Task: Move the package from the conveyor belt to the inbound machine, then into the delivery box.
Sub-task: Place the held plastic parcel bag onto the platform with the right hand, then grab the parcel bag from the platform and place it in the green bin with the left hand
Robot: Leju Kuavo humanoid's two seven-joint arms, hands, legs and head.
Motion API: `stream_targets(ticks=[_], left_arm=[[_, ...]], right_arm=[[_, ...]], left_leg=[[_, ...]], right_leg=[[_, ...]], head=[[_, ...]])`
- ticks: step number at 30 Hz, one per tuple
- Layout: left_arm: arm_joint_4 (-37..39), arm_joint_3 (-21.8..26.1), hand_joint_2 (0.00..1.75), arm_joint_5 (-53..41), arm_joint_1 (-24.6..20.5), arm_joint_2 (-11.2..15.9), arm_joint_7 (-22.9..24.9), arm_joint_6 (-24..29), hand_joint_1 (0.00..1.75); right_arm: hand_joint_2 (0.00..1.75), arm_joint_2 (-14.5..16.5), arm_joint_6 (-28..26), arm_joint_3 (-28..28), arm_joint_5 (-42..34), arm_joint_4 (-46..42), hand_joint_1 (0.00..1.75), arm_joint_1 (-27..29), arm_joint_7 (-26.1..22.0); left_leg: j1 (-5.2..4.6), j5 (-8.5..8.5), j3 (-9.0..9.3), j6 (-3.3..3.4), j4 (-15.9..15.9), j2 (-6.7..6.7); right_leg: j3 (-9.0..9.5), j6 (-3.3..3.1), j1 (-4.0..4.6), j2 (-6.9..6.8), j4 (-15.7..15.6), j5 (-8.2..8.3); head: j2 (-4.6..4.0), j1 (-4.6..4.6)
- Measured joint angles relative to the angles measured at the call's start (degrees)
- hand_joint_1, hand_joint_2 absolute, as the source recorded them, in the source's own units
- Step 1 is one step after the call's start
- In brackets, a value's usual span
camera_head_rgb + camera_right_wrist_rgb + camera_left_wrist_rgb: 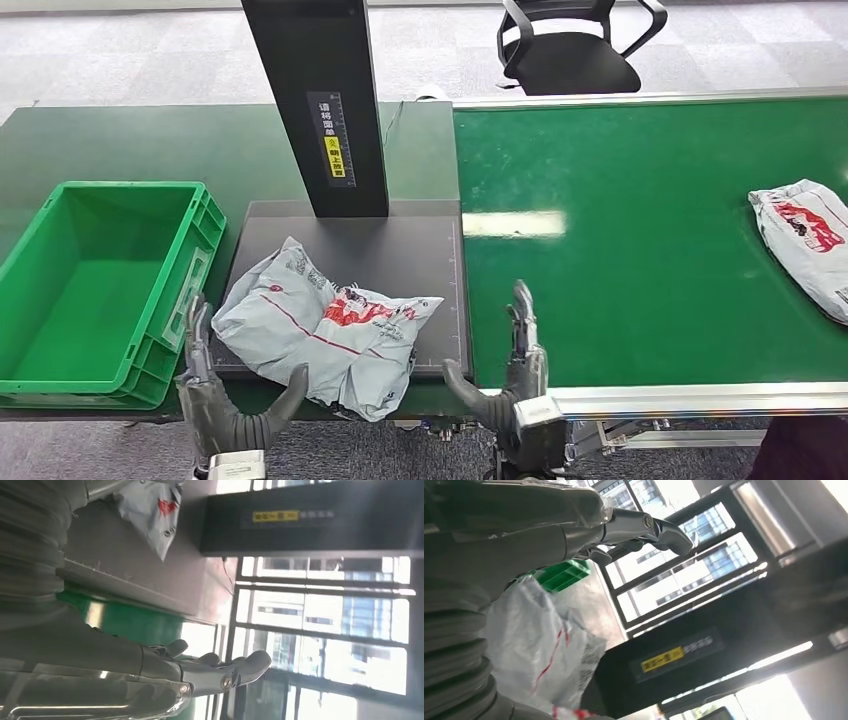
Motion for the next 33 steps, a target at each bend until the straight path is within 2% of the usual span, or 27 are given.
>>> stream_targets(ticks=[5,10,18,25,26,29,30,33], left_arm=[[4.64,-1.19,1.75,-10.14,-1.83,0.34,7.98,-0.49,0.00],[11.29,-1.40,1.75,-16.37,-5.15,0.71,12.65,-1.75,0.00],[26.65,-2.27,1.75,-22.38,-12.12,0.51,15.10,-4.43,0.00],[40.16,-2.01,1.75,-23.79,-18.89,-0.91,15.97,-5.37,0.00],[41.68,-1.99,1.75,-23.88,-19.72,-1.10,15.94,-5.46,0.13],[45.44,-1.83,1.75,-24.03,-21.83,-1.60,15.20,-5.44,1.27],[46.36,-1.69,1.75,-24.07,-22.34,-1.72,14.78,-5.30,1.56],[47.93,-1.08,1.75,-23.78,-23.17,-2.05,12.99,-3.93,1.70]], right_arm=[[1.75,-0.89,-2.33,-0.13,0.30,-8.40,0.00,5.18,0.84],[1.75,-1.11,0.57,-1.04,1.10,-11.64,0.00,6.18,0.33],[1.75,-0.99,3.14,-3.24,1.34,-12.00,0.00,4.66,0.09],[1.75,-0.96,4.53,-3.74,0.60,-10.68,0.00,2.46,0.09],[1.75,-0.96,4.65,-3.78,0.49,-10.50,0.00,2.33,0.09],[1.75,-0.97,4.72,-3.83,0.32,-10.08,0.00,2.19,0.09],[1.75,-0.97,4.60,-3.85,0.29,-9.98,0.00,2.20,0.09],[1.75,-0.98,4.03,-3.89,0.25,-9.78,0.00,2.35,0.09]], left_leg=[[0.00,0.01,0.12,0.00,0.00,0.02],[0.00,0.03,0.26,0.02,0.01,0.02],[-0.01,0.03,0.31,0.02,0.02,0.03],[-0.01,0.03,0.45,0.02,0.01,-0.04],[-0.01,0.03,0.51,0.02,0.01,-0.06],[-0.01,0.00,0.76,0.04,0.00,-0.11],[-0.02,-0.02,0.84,0.05,0.00,-0.12],[-0.03,-0.04,1.02,0.07,0.00,-0.12]], right_leg=[[0.09,-0.01,0.00,0.01,0.00,0.00],[0.20,0.00,-0.01,0.02,0.00,0.01],[0.26,0.01,-0.01,0.05,0.00,0.02],[0.48,0.00,-0.01,0.01,0.00,0.00],[0.55,0.01,-0.01,-0.02,0.00,-0.01],[0.81,0.06,-0.02,-0.10,-0.01,-0.08],[0.88,0.07,-0.02,-0.12,-0.02,-0.11],[1.03,0.10,-0.04,-0.12,-0.03,-0.14]], head=[[0.00,0.00],[0.00,-0.03],[0.00,-0.03],[0.00,-0.02],[0.00,-0.02],[0.00,-0.02],[0.00,-0.02],[0.00,-0.02]])
